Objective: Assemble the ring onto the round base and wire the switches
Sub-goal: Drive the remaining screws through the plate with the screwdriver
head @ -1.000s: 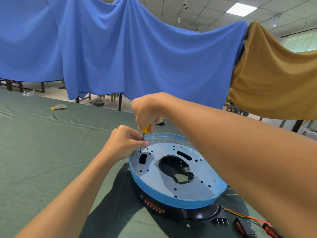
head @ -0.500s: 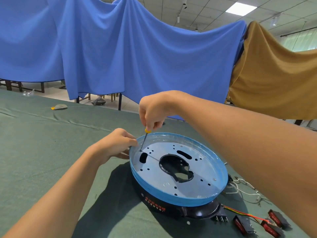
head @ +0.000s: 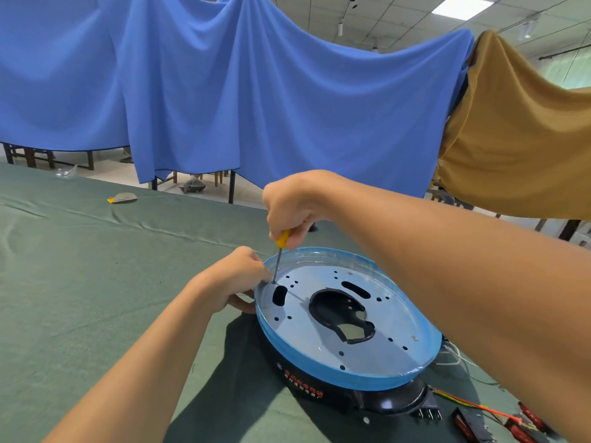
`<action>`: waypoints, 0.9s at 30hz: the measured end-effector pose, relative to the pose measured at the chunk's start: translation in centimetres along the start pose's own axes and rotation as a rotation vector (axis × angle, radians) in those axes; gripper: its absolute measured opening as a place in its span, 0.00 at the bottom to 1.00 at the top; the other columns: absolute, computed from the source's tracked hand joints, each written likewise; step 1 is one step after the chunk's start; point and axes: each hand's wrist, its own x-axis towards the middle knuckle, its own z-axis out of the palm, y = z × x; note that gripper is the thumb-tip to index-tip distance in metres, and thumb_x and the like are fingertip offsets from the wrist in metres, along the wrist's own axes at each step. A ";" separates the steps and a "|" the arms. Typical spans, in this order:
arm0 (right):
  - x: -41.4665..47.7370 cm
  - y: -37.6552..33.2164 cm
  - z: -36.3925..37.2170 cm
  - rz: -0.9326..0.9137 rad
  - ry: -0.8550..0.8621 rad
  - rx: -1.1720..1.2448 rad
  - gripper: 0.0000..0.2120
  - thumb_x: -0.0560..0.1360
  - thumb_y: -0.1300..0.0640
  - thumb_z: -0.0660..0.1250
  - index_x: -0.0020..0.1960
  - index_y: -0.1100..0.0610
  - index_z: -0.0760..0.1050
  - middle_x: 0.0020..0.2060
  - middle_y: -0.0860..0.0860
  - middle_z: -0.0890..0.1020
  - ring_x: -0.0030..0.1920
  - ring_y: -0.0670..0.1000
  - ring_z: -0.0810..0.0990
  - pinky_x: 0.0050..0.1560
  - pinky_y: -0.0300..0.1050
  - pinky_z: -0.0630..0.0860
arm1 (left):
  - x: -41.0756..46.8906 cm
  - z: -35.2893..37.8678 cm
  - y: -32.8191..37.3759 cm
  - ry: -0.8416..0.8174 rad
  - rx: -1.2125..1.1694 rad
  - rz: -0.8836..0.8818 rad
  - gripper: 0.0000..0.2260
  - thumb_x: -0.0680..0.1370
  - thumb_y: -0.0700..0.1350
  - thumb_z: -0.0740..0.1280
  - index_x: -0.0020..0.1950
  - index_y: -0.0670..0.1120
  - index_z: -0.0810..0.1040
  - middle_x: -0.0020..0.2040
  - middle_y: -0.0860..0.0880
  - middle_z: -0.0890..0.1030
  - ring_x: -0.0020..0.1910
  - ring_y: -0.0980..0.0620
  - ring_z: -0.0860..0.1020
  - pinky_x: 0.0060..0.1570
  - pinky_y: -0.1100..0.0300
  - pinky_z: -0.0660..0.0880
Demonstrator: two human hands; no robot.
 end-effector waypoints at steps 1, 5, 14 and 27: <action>-0.2 0.0 0.0 0.023 0.005 0.060 0.05 0.78 0.65 0.64 0.45 0.63 0.76 0.39 0.55 0.84 0.40 0.52 0.85 0.45 0.44 0.83 | 0.0 0.0 0.1 0.009 0.004 -0.012 0.05 0.76 0.37 0.65 0.49 0.37 0.78 0.34 0.44 0.83 0.31 0.50 0.82 0.25 0.60 0.77; -2.3 0.7 1.2 0.026 0.083 0.096 0.10 0.79 0.63 0.63 0.39 0.62 0.73 0.27 0.51 0.81 0.26 0.47 0.82 0.28 0.35 0.78 | -0.4 0.5 0.7 0.043 0.032 -0.048 0.02 0.77 0.37 0.64 0.48 0.40 0.75 0.31 0.45 0.81 0.30 0.49 0.80 0.23 0.60 0.75; -9.4 10.2 10.3 0.218 0.616 0.394 0.07 0.79 0.53 0.63 0.49 0.51 0.80 0.44 0.48 0.84 0.51 0.55 0.78 0.54 0.52 0.76 | -1.3 1.5 1.8 0.145 -0.089 -0.072 0.05 0.79 0.34 0.61 0.46 0.36 0.75 0.31 0.42 0.78 0.24 0.46 0.75 0.18 0.61 0.72; -10.6 13.6 15.4 0.293 0.816 0.639 0.08 0.79 0.52 0.64 0.55 0.49 0.79 0.49 0.48 0.84 0.54 0.53 0.78 0.57 0.54 0.76 | -1.4 1.8 1.8 0.027 -0.378 -0.301 0.08 0.77 0.44 0.66 0.53 0.42 0.76 0.47 0.41 0.81 0.42 0.40 0.78 0.43 0.49 0.75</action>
